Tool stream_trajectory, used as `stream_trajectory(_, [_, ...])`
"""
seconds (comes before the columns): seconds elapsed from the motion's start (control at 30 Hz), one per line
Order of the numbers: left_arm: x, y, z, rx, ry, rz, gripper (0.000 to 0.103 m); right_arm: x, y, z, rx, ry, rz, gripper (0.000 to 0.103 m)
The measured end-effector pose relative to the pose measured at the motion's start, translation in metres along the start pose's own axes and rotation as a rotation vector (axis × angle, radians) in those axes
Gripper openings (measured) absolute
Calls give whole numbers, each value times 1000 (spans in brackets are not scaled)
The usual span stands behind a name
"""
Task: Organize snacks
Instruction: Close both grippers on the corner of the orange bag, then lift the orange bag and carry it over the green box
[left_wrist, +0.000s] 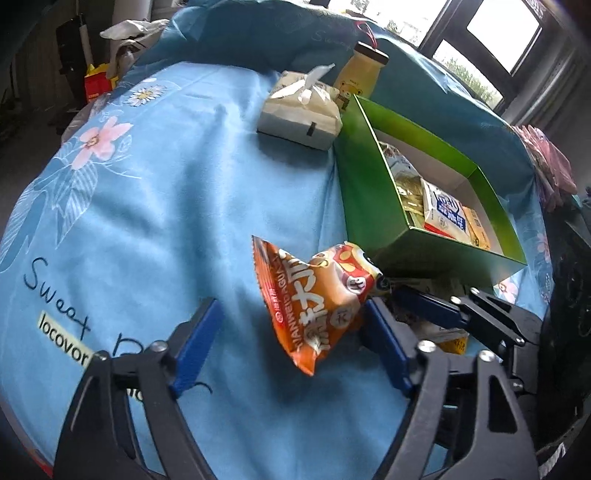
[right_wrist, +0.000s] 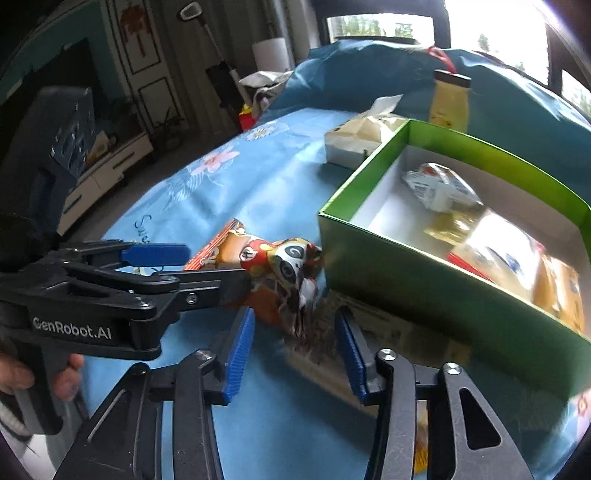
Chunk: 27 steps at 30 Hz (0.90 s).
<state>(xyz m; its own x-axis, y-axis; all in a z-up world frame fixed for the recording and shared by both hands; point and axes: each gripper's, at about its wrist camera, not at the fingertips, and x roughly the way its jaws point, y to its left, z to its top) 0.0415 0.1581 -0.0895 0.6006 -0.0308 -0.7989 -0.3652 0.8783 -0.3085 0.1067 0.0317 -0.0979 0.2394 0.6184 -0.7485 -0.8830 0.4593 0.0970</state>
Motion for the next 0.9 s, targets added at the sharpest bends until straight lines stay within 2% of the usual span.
stream_trajectory(0.1, [3,0,1,4,9,-9,57,9,4,5,-41,17,-2,36])
stream_trajectory(0.13, [4,1,2,-1,13,-16,54,11,7,5,-62,23,-2,32])
stream_trajectory(0.17, [6,1,2,-2,18,-19,45,13,9,6,-75,26,1,25])
stream_trajectory(0.2, [7,1,1,0,24,-11,42,14,11,7,-84,33,10,21])
stream_trajectory(0.3, [8,3,1,-4,25,-17,41,17,14,8,-104,33,-5,20])
stream_trajectory(0.47, [7,9,4,-28,39,-51,40,11,6,12,-63,15,26,20])
stream_trajectory(0.63, [5,11,5,-26,40,-49,40,-2,-7,16,-6,-13,65,22])
stream_trajectory(0.83, [8,12,7,-15,46,-52,39,9,-5,20,8,6,92,22])
stream_trajectory(0.9, [9,12,8,-11,48,-50,37,15,0,22,-7,23,76,20])
